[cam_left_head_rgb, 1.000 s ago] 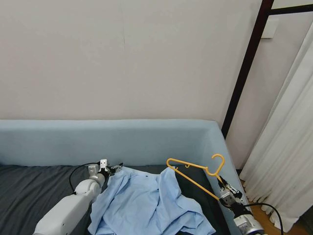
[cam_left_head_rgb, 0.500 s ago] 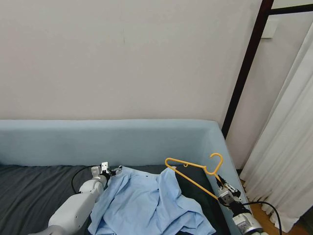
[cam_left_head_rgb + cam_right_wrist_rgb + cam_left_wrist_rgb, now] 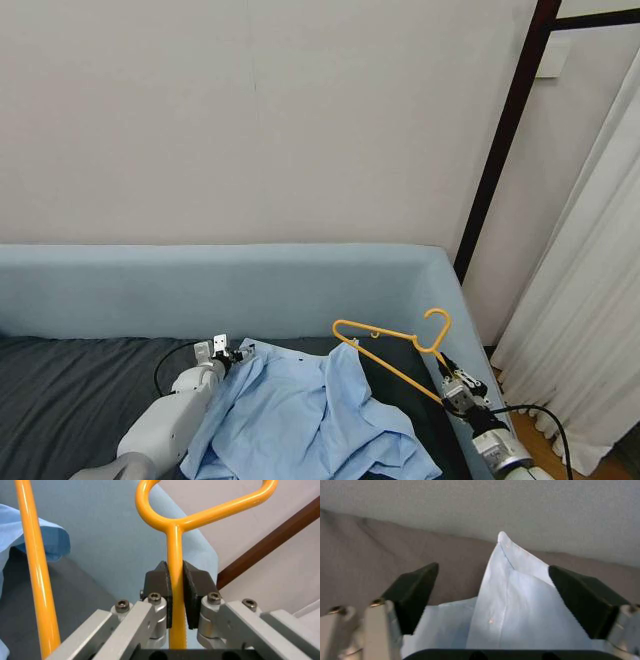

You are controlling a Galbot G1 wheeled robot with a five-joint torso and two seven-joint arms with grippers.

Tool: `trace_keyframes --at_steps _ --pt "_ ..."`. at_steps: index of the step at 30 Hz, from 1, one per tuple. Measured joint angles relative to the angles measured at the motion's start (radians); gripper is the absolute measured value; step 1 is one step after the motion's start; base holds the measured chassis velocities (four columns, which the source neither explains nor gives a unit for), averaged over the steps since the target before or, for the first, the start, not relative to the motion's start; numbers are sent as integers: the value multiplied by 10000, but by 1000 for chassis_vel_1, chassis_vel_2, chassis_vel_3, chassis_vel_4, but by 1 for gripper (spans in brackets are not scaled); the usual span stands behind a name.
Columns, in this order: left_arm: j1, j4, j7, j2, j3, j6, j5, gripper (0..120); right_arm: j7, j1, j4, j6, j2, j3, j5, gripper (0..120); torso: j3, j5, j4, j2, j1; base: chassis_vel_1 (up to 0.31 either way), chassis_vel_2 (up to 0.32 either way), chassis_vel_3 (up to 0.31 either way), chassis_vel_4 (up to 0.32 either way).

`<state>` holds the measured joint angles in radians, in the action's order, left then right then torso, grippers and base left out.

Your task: Pick up the clothes from the sofa and hang them on the clothes hanger.

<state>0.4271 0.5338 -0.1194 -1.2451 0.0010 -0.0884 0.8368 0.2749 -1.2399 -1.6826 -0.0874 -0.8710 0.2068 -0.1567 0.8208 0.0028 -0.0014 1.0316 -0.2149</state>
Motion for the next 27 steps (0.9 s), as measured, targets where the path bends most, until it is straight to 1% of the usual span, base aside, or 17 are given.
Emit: trace_keyframes --at_steps 1,4,5,6,8,9,10,11,13,15,16,17,19,20,21,23,27 --pt "0 0 0 0 0 0 0 84 0 0 0 0 0 0 0 6 0 0 0 0 0 0 0 0 0" --pt "-47 -146 -67 -51 -28 23 -41 70 5 25 -23 0 5 -13 33 6 0 0 0 0 0 0 0 0 0" --pt "-47 -146 -67 -51 -28 23 -41 70 5 25 -23 0 5 -13 33 6 0 0 0 0 0 0 0 0 0" --pt "-58 -229 -112 -101 -108 54 -107 64 6 29 -28 0 9 -15 41 6 0 0 1 0 0 0 0 0 0" --pt "-93 -393 -159 -228 -280 86 -239 55 6 58 -27 0 12 -15 47 6 0 0 1 0 0 0 0 0 0" --pt "-101 -440 -163 -272 -321 93 -282 53 9 70 -19 0 11 -15 48 6 0 0 1 0 0 0 0 0 0" --pt "-114 -508 -165 -340 -376 106 -352 49 16 90 -2 0 10 -15 52 6 0 0 0 0 0 0 0 0 0" --pt "-114 -508 -165 -340 -376 106 -352 49 16 90 -2 0 10 -15 52 6 0 0 0 0 0 0 0 0 0" --pt "-150 -615 -178 -439 -445 148 -488 36 27 109 12 0 29 3 76 6 0 0 0 0 0 0 0 0 0" --pt "-176 -643 -193 -452 -452 164 -523 33 28 107 8 1 61 18 91 6 0 -1 -1 0 1 0 0 0 0" --pt "-199 -668 -212 -453 -454 180 -551 30 28 98 1 1 83 31 101 6 0 0 -1 0 0 0 0 0 0" --pt "-213 -691 -251 -451 -455 194 -574 22 31 77 -9 0 107 46 107 6 0 1 0 0 1 0 0 0 0" --pt "-223 -738 -295 -441 -456 210 -638 15 40 42 -23 -8 135 68 114 6 0 0 0 0 1 0 0 0 0" --pt "-223 -738 -295 -441 -456 210 -638 15 40 42 -23 -8 135 68 114 6 0 0 0 0 1 0 0 0 0" --pt "-224 -745 -302 -434 -459 218 -655 11 44 28 -29 -14 144 76 115 6 0 0 0 0 1 0 0 0 0" --pt "-223 -737 -304 -403 -477 224 -663 1 49 -6 -66 -24 163 79 116 6 0 0 0 0 1 0 0 0 0" --pt "-171 -610 -277 -328 -496 225 -633 0 52 -36 -101 -40 185 71 113 6 0 0 0 -1 1 0 0 0 0"
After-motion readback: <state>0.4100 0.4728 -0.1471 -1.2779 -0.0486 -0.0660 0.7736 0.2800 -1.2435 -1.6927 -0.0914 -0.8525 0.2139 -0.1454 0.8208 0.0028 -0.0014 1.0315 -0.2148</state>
